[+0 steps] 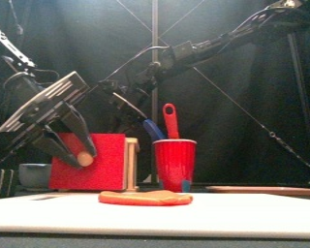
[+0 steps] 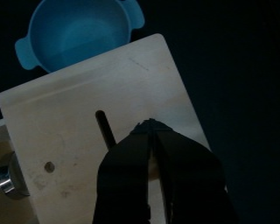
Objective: Get the cutter from the drawer then cut the dough then place the extra dough in the bowl
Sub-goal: Open the drawer
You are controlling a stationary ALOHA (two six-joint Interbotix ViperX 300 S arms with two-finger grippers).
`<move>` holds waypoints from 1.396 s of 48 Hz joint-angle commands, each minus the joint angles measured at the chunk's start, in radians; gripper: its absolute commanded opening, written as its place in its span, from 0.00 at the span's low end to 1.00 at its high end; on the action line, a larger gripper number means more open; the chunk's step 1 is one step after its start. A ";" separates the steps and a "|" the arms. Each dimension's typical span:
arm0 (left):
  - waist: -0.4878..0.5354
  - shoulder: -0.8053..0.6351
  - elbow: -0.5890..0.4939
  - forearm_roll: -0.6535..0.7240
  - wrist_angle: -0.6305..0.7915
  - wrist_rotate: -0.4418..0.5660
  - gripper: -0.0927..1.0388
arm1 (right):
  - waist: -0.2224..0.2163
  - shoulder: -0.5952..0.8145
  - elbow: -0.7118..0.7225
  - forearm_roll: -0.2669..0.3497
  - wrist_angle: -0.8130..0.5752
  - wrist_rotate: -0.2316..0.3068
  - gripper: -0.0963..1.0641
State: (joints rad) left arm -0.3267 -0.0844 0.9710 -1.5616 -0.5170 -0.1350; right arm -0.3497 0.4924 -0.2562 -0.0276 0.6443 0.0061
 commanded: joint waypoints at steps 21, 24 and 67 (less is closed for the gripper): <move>-0.026 0.026 -0.041 -0.043 -0.003 0.002 0.54 | -0.002 -0.011 -0.002 0.003 0.003 0.003 0.11; -0.029 0.025 -0.034 -0.054 -0.003 0.002 0.54 | -0.002 -0.012 0.002 0.002 0.003 0.003 0.11; -0.098 -0.081 -0.011 0.002 -0.012 0.005 0.75 | 0.017 -0.015 -0.052 -0.003 0.000 -0.006 0.11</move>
State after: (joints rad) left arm -0.4188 -0.1350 0.9633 -1.5739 -0.5185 -0.1319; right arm -0.3390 0.4985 -0.2792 -0.0307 0.6443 0.0015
